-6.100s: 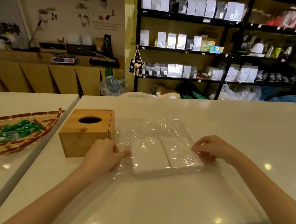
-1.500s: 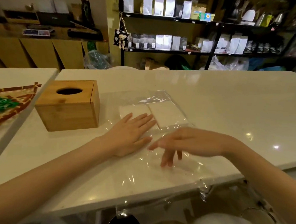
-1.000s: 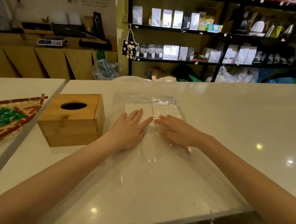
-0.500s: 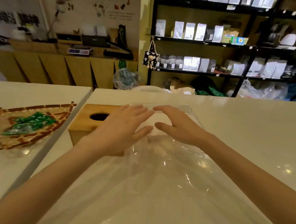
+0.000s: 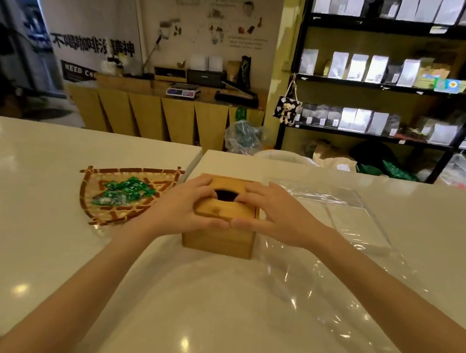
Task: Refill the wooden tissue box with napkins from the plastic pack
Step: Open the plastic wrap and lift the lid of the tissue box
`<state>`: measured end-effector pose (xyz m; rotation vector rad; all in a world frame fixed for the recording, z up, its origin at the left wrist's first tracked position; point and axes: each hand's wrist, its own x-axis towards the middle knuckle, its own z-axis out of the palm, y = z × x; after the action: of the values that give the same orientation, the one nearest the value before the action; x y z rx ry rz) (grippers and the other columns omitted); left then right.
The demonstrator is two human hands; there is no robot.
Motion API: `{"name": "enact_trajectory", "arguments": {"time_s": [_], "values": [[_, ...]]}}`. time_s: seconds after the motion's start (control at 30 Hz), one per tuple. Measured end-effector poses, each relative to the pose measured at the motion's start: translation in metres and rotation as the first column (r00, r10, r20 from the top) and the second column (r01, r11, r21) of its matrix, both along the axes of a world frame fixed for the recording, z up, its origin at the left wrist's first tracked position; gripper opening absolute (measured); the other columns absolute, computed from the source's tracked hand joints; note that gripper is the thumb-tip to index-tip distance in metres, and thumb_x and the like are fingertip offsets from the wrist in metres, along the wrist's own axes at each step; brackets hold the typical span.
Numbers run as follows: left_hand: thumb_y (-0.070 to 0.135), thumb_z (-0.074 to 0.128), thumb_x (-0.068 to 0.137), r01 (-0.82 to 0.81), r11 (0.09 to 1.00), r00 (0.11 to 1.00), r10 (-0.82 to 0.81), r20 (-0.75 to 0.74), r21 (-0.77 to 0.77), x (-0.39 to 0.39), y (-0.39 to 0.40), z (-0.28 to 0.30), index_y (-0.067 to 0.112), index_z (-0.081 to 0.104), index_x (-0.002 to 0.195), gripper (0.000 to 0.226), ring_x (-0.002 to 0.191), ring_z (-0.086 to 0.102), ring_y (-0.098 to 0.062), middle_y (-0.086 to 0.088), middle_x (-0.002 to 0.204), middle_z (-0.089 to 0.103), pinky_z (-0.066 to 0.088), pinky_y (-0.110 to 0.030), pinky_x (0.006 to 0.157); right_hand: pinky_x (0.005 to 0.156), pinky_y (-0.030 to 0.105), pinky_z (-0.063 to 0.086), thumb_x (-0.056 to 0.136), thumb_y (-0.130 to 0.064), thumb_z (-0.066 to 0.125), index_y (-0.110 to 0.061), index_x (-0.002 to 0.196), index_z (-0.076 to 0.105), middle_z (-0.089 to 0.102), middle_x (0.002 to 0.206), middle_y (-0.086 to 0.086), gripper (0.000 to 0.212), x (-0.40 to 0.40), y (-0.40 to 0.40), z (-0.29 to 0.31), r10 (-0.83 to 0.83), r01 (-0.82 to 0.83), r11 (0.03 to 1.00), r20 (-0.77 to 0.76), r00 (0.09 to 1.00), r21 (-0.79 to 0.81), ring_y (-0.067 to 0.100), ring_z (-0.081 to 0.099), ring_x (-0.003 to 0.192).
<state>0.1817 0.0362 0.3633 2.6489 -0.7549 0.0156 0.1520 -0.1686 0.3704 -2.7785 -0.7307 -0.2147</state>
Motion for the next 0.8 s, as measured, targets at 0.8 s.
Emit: {"name": "enact_trajectory", "arguments": {"time_s": [0.8], "values": [[0.054,0.061,0.072,-0.02,0.999,0.961,0.012,-0.277,-0.028,-0.012,-0.003,0.061,0.029,0.064,0.094,0.033,0.085,0.055,-0.009,0.009,0.086,0.062,0.041,-0.017,0.067,0.067,0.019,0.034,0.082,-0.06,0.023,-0.03,0.085,0.061,0.056,0.066,-0.007,0.048,-0.013,0.004,0.024,0.035,-0.037,0.98,0.012,0.999,0.195,0.01,0.052,0.069]]}}
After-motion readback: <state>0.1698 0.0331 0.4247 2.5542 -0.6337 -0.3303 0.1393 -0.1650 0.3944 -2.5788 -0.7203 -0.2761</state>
